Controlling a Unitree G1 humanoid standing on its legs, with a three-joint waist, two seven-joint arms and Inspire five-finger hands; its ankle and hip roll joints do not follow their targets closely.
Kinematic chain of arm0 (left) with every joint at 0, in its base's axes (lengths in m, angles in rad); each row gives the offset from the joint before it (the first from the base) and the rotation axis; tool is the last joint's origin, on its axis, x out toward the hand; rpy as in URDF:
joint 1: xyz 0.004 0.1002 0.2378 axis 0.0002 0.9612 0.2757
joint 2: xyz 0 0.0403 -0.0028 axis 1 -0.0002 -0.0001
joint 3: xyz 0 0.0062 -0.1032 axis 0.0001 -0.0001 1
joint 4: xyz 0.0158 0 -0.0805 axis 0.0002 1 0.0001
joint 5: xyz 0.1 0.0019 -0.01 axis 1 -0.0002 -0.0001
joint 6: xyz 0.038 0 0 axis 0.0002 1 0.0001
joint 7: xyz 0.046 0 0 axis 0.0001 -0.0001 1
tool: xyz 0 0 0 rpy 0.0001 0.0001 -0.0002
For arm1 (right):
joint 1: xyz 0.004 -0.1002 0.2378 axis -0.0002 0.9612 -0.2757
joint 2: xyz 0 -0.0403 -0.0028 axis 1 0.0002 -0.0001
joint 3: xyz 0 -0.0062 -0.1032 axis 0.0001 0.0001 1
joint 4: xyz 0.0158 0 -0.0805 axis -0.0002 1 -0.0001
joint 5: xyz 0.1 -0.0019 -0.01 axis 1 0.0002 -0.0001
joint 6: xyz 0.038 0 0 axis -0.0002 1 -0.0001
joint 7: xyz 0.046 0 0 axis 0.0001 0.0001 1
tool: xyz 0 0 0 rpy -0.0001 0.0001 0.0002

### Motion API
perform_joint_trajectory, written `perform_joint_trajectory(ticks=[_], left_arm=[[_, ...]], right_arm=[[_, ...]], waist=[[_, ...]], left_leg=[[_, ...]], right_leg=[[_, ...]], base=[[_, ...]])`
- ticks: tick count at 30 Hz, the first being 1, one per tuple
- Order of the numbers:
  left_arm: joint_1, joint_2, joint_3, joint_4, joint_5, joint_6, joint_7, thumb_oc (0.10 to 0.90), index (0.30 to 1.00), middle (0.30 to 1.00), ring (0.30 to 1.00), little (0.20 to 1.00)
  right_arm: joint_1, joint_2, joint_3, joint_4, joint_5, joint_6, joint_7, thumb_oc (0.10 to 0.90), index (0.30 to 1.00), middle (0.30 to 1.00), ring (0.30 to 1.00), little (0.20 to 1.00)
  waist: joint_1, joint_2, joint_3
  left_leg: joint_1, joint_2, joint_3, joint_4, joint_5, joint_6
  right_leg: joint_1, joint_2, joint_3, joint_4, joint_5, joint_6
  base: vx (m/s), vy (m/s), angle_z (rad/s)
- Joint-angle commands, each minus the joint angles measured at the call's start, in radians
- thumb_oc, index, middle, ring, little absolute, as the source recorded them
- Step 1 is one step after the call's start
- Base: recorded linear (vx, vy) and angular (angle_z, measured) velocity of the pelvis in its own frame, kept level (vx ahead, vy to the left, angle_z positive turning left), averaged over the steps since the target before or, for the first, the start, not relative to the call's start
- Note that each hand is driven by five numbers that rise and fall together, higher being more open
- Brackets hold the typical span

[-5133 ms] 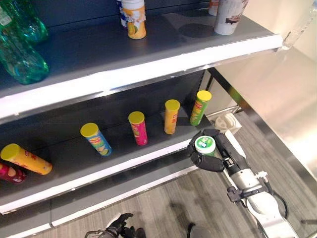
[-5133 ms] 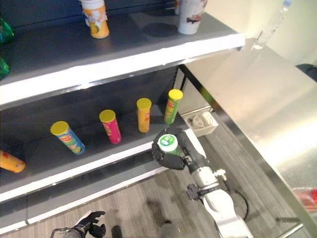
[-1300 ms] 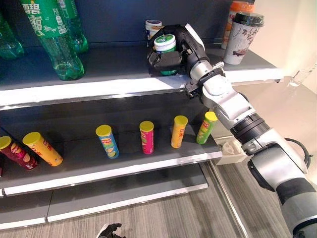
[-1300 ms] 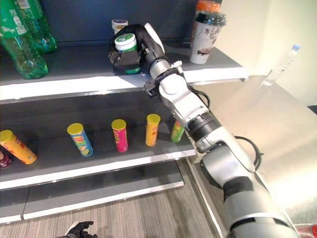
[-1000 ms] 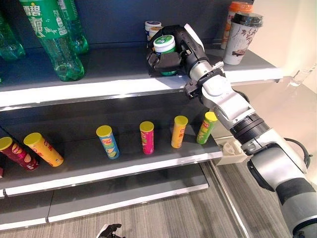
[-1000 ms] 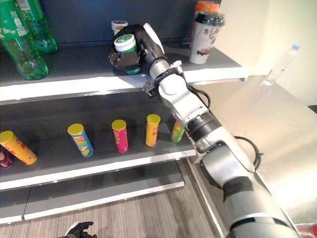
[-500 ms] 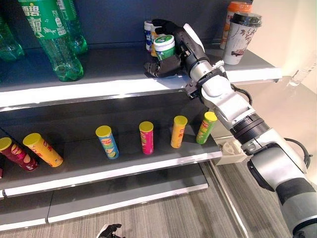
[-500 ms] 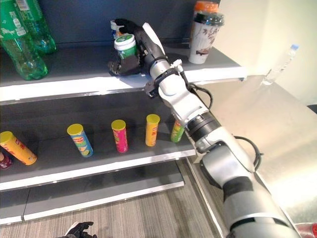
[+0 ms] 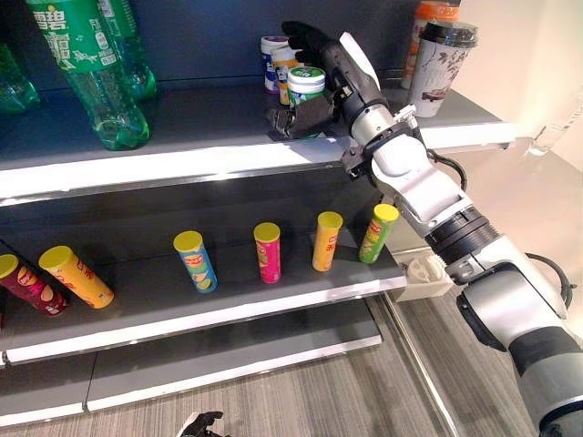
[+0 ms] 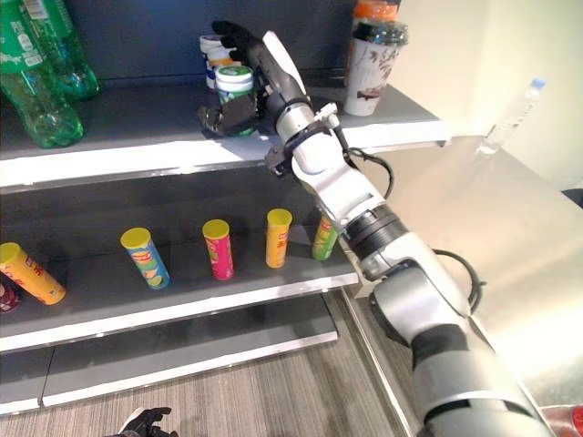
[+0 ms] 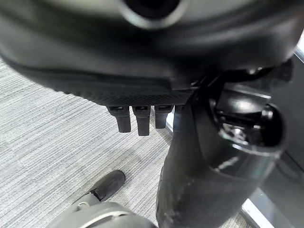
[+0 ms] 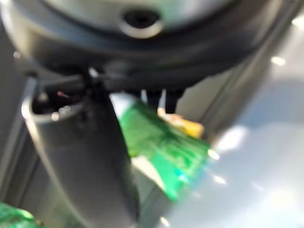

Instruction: Put the goods on the table back onto the shelves and tidy them up.

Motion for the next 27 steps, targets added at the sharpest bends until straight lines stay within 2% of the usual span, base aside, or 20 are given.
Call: perform_joint_trajectory(ticks=[1, 16, 27], left_arm=[[0.003, 0.041, -0.031, 0.089, 0.016, 0.026, 0.009, 0.8, 0.9, 0.9, 0.9, 0.9], [0.001, 0.036, -0.028, 0.083, 0.025, 0.027, 0.02, 0.8, 0.9, 0.9, 0.9, 0.9], [0.002, 0.023, -0.02, 0.077, 0.037, 0.032, 0.027, 0.8, 0.9, 0.9, 0.9, 0.9]], right_arm=[[-0.171, -0.081, -0.064, -0.032, -0.037, -0.077, -0.068, 0.8, 0.9, 0.9, 0.9, 0.9], [-0.116, -0.098, -0.098, -0.167, -0.097, -0.086, -0.081, 0.8, 0.9, 0.9, 0.9, 0.9], [-0.034, -0.147, -0.13, -0.309, -0.052, -0.12, -0.078, 0.8, 0.9, 0.9, 0.9, 0.9]], waist=[[0.022, -0.018, -0.014], [0.018, -0.008, -0.02], [0.009, -0.007, -0.024]], left_leg=[[0.039, -0.075, -0.046, 0.002, -0.104, 0.065], [0.05, -0.068, -0.027, 0.002, -0.106, 0.058], [0.053, -0.063, -0.027, 0.002, -0.107, 0.052]], right_leg=[[-0.031, -0.011, 0.051, 0.154, 0.109, 0.017], [-0.014, -0.015, 0.041, 0.133, 0.103, 0.016], [-0.007, -0.005, 0.041, 0.127, 0.084, 0.011]], base=[[0.0, 0.0, 0.0], [0.0, -0.012, -0.03], [0.0, 0.0, 0.0]])
